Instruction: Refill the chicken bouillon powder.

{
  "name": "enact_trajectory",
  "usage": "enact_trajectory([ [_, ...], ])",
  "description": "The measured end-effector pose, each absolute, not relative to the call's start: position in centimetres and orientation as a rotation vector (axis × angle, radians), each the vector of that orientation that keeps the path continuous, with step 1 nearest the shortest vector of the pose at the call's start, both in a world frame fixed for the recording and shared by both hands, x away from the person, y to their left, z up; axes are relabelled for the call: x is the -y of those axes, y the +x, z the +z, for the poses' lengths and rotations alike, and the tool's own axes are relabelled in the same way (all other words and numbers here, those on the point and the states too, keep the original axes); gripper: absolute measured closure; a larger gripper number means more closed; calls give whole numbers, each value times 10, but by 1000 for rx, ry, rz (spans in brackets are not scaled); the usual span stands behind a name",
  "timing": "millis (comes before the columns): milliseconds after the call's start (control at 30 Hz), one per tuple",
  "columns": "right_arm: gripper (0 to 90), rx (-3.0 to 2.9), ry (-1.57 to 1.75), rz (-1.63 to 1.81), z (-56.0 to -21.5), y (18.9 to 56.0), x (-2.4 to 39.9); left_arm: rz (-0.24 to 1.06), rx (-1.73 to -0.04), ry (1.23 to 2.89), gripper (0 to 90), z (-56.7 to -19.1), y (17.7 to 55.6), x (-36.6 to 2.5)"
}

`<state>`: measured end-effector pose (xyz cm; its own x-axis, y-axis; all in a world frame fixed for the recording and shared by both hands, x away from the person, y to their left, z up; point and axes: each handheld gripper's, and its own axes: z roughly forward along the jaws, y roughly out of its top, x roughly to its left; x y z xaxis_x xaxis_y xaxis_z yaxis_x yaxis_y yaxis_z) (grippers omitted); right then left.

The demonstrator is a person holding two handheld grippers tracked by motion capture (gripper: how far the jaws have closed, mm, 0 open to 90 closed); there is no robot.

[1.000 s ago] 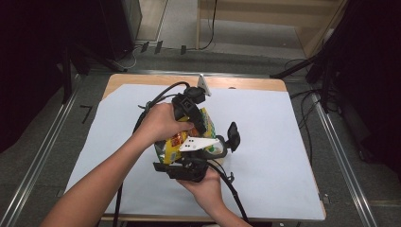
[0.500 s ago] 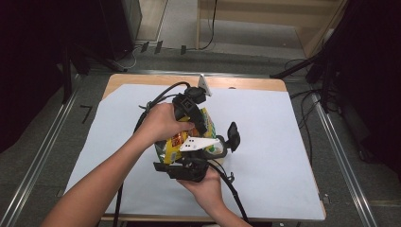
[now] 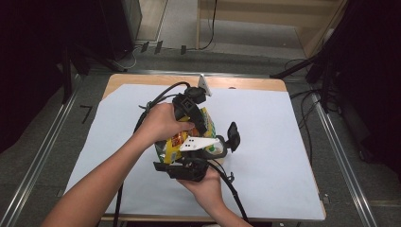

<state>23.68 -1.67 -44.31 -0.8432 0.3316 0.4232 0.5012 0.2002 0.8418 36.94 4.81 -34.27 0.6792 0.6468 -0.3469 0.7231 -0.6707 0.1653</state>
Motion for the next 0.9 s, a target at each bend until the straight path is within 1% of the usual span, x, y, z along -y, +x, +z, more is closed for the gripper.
enact_trajectory([
  [900,672,2293,-798,-1715,-443,240,18,-381,-1093,2602,732,-341,371,-48],
])
